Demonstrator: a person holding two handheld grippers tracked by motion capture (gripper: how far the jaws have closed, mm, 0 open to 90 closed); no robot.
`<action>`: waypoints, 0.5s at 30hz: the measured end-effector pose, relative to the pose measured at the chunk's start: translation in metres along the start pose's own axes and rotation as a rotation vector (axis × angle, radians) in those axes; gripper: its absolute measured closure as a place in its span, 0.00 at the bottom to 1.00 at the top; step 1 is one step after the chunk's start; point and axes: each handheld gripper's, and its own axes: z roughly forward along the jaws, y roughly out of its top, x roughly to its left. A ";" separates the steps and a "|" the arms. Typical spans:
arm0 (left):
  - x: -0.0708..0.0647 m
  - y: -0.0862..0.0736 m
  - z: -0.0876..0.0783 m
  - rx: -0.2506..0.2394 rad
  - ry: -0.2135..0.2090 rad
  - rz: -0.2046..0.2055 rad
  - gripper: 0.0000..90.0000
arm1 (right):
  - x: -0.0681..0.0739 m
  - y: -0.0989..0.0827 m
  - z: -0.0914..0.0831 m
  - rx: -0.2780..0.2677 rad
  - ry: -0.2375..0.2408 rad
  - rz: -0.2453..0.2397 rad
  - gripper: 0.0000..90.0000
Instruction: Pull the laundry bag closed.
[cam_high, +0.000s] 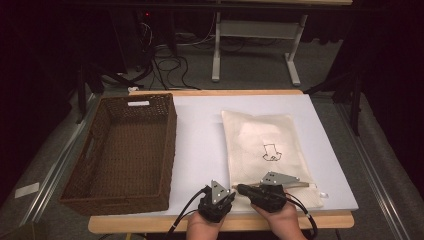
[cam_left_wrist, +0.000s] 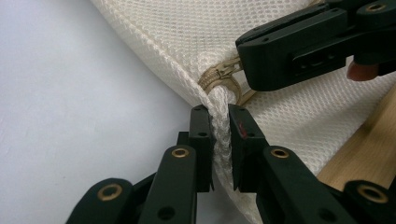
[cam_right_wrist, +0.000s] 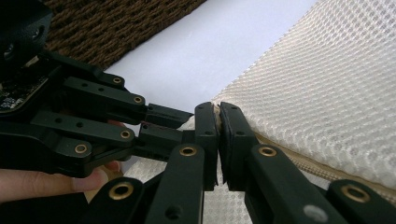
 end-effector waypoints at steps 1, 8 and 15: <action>0.000 0.000 0.000 -0.001 -0.001 -0.001 0.90 | 0.001 0.000 0.000 0.001 -0.004 -0.008 0.98; 0.001 0.000 0.000 -0.006 -0.011 -0.015 0.85 | 0.002 0.000 0.000 -0.001 -0.010 -0.033 0.98; 0.001 0.002 -0.004 -0.032 -0.015 -0.036 0.96 | 0.000 0.000 -0.003 -0.010 -0.016 -0.025 0.98</action>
